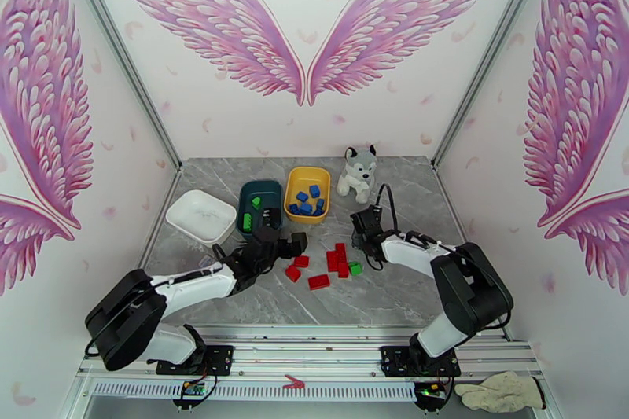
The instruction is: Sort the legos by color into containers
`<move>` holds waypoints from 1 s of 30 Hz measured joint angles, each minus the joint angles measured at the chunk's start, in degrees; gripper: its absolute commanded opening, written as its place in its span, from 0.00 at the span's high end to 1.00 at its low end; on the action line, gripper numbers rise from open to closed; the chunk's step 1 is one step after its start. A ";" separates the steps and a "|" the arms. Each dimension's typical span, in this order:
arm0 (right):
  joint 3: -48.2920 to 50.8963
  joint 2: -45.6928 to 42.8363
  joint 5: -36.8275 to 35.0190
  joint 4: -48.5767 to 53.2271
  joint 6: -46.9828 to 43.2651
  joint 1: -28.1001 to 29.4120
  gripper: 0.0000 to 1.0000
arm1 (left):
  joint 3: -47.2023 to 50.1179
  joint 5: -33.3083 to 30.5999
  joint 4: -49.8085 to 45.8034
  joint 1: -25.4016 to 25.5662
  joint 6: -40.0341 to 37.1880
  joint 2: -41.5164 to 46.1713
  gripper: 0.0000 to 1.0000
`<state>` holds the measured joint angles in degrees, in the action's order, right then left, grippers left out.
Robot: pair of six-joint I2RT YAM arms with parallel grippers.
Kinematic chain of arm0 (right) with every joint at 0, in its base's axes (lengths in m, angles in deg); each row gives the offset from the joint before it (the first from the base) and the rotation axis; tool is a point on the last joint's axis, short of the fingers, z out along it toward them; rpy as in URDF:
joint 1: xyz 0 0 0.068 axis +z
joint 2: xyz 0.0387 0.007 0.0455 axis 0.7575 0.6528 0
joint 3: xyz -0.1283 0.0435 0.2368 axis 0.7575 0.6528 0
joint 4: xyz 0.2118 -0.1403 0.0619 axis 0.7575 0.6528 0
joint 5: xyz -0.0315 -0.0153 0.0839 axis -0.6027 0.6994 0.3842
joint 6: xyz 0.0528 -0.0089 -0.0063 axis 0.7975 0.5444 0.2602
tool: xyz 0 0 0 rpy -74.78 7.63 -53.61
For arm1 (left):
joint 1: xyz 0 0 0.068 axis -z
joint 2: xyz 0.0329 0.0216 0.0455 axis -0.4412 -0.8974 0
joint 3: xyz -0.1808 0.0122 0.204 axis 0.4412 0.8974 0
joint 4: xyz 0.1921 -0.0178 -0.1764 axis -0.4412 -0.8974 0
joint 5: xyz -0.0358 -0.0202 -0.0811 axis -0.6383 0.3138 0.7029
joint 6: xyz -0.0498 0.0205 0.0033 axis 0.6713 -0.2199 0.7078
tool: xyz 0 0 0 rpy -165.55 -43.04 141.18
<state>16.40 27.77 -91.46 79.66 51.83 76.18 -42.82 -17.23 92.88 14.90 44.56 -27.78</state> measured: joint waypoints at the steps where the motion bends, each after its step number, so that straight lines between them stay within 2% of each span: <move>1: -1.14 -0.28 0.02 0.37 -0.22 1.81 1.00 | 0.39 0.00 -0.31 -1.33 -0.09 1.57 0.01; 6: -9.55 0.37 0.92 0.94 -1.73 10.97 1.00 | 2.67 -0.04 -2.19 -9.22 -0.22 6.82 0.01; 11: -21.27 7.26 4.17 0.81 -3.43 16.92 1.00 | 5.11 0.85 -4.15 -17.25 -0.09 10.12 0.01; 17: -36.02 18.97 7.87 1.42 -4.28 19.91 1.00 | 8.33 3.67 -5.84 -24.72 0.74 14.38 0.01; 21: -46.10 26.84 9.44 2.10 -4.55 20.00 0.95 | 10.99 5.62 -6.95 -27.61 1.09 18.93 0.01; 25: -55.87 34.10 10.54 4.24 -4.85 20.00 0.85 | 11.82 6.93 -7.74 -28.11 1.07 20.83 0.01; 30: -64.39 39.87 11.65 7.15 -5.46 20.00 0.61 | 11.93 8.11 -8.20 -28.00 1.05 20.83 0.01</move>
<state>-47.99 67.64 -79.81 86.81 46.37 96.18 -30.89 -9.12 84.68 -13.10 45.61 -6.95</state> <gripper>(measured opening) 0.333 0.987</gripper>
